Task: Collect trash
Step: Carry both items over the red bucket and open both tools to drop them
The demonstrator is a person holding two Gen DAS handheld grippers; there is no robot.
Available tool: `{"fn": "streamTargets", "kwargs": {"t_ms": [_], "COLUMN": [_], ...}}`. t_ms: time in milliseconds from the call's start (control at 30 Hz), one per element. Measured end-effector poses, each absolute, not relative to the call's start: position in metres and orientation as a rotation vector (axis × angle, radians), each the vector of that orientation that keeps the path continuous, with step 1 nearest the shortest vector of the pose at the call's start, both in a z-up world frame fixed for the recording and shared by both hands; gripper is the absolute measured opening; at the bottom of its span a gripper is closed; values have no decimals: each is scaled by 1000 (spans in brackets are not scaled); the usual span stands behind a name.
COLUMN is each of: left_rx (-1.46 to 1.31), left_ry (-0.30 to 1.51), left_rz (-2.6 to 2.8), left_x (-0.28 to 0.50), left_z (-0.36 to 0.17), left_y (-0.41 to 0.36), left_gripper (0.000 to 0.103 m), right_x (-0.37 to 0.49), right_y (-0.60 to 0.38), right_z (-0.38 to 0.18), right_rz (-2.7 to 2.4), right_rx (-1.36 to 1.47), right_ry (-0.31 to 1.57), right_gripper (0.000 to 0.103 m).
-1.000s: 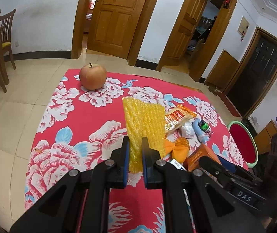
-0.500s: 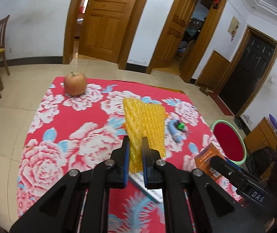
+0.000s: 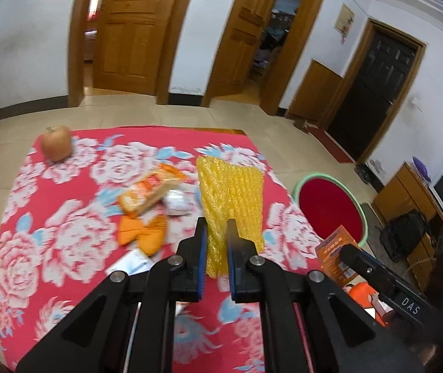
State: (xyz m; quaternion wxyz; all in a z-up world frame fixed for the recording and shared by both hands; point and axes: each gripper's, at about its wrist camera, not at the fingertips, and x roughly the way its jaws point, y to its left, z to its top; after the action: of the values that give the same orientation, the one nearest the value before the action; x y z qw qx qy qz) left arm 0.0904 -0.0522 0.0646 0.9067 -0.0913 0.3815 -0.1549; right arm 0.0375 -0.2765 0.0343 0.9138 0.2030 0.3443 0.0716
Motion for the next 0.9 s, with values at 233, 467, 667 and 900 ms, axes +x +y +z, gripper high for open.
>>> {"fn": "streamTargets", "kwargs": {"t_ms": [233,467,667,900], "left_rx": [-153,-98,-40,-7], "left_ry": [824,847,855,877], "left_rz": [-383,-440,-462,-487], "left_x": [104,125,149,172], "left_z": [61,56,45,31], "left_y": [-111,-169,-217,-257], "left_gripper": [10,10,10,10], "right_x": [34,37,47,64], "right_y": [-341,-396,-433,-461], "right_z": [27,24,11,-8], "right_rz": [56,-43,-112,-162], "right_rx": [479,513,552,594], "right_ry": [683,654,658,695], "right_gripper": [66,66,66,66]}}
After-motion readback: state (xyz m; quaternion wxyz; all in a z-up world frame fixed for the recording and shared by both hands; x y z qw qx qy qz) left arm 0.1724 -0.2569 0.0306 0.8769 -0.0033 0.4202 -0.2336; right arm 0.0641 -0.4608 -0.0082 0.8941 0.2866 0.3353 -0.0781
